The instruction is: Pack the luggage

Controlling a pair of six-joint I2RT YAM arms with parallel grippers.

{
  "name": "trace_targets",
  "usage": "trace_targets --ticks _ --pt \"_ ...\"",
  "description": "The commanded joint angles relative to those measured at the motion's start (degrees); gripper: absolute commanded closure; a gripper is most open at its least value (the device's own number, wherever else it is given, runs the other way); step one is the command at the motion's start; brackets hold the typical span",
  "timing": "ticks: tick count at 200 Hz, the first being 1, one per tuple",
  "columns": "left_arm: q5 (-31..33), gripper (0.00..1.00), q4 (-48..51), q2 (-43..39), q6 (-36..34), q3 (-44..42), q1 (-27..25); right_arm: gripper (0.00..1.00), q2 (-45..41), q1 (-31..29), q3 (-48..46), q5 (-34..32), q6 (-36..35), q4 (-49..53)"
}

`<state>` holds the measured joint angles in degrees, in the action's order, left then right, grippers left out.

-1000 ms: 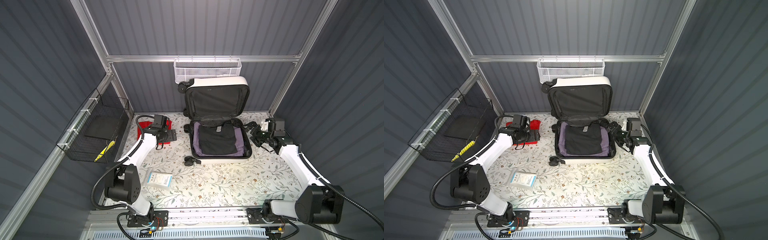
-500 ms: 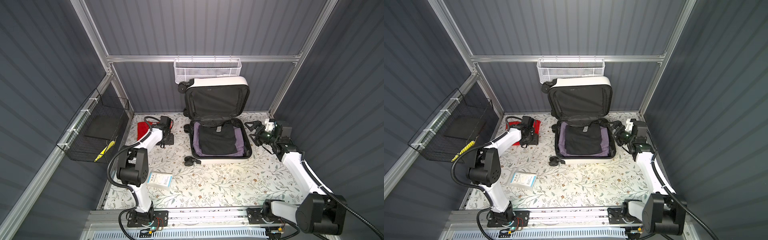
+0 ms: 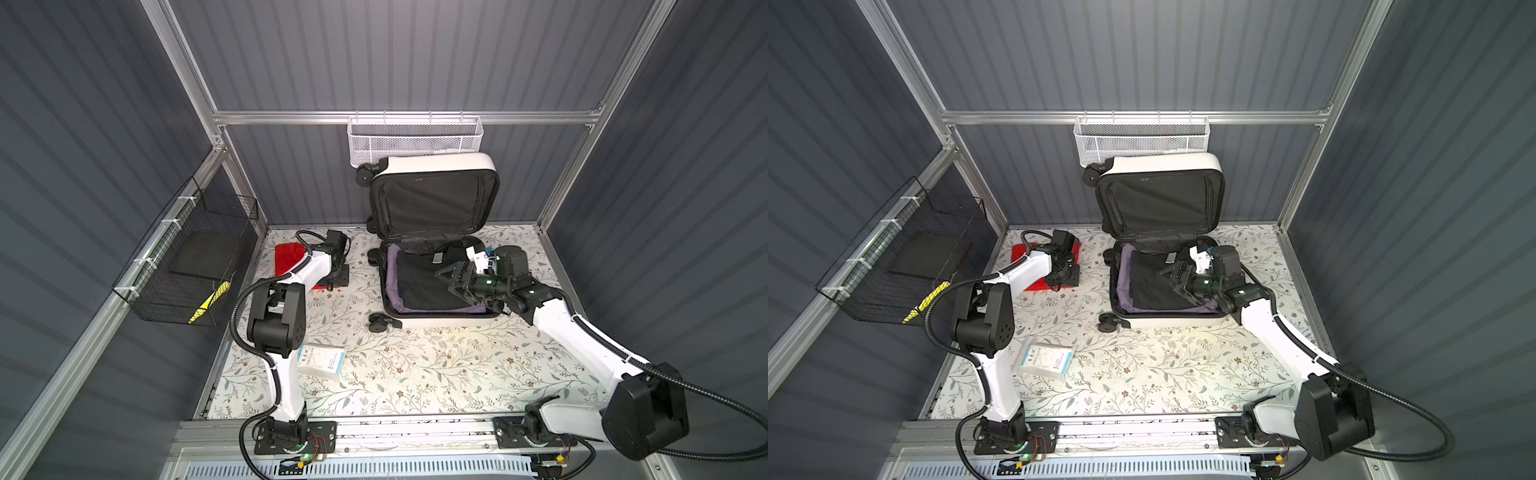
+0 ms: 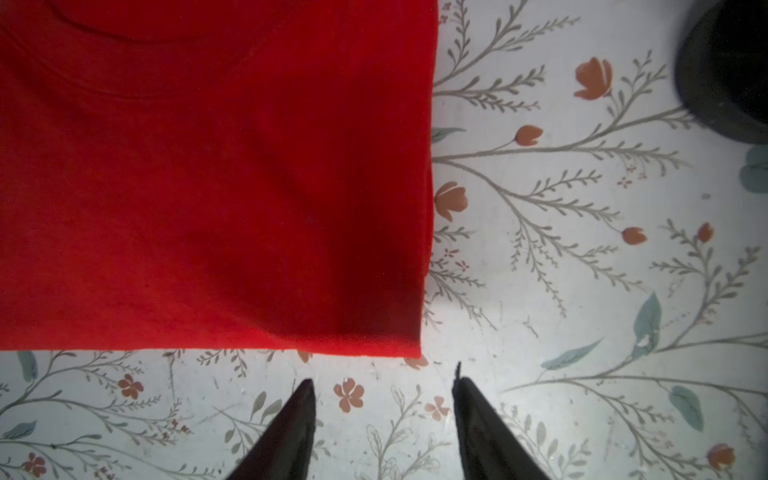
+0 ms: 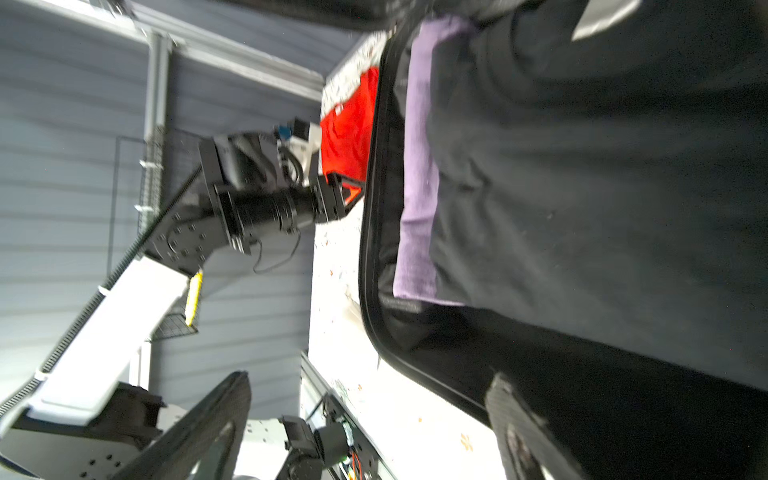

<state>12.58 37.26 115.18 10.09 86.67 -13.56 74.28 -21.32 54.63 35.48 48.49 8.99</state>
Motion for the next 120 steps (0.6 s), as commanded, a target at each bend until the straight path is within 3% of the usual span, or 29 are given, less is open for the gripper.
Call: trace_targets --ticks 1,35,72,120 --pt "0.5 0.49 0.3 1.8 -1.4 1.9 -0.2 0.1 0.7 -4.0 3.0 -3.2 -3.1 3.3" --pt "-0.1 0.5 0.3 3.9 -1.3 2.9 -0.2 0.11 2.5 -9.5 5.1 -6.3 -4.6 5.9" --pt "0.4 0.51 0.2 5.6 -1.6 3.7 -0.2 0.12 4.1 -11.6 5.5 -7.0 -4.0 5.5" --pt "0.1 0.76 0.3 6.8 -1.8 4.1 -0.2 0.13 5.2 -12.2 7.4 -7.8 -4.5 6.9"
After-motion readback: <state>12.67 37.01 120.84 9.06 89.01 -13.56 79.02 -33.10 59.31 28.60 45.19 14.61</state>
